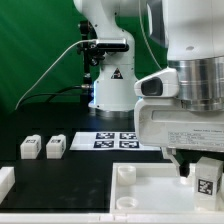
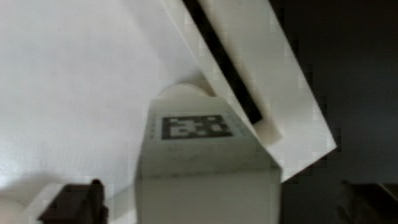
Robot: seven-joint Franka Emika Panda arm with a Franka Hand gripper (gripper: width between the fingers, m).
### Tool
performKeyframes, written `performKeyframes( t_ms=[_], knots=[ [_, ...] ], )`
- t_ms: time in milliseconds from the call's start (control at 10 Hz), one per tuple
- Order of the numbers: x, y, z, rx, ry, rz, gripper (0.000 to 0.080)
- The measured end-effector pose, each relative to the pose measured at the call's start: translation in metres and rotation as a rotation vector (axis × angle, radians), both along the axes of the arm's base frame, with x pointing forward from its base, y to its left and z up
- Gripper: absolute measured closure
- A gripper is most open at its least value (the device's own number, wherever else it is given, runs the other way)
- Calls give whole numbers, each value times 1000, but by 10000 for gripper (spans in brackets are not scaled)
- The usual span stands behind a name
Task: Assemble one leg
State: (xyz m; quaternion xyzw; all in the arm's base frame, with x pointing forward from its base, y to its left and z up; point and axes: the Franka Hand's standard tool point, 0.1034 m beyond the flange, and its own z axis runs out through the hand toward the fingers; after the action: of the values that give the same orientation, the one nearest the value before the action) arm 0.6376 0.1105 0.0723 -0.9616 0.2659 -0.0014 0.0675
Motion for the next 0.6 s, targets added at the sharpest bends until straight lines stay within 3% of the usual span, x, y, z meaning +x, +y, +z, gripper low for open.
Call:
performKeyframes(
  t_ms=[200, 400, 500, 600],
  knots=[
    [0, 0, 0, 0, 0, 0, 175],
    [0, 0, 0, 0, 0, 0, 446],
    [-1, 0, -1, 0, 2, 0, 446],
    [-1, 0, -1, 0, 3, 0, 505]
  ],
)
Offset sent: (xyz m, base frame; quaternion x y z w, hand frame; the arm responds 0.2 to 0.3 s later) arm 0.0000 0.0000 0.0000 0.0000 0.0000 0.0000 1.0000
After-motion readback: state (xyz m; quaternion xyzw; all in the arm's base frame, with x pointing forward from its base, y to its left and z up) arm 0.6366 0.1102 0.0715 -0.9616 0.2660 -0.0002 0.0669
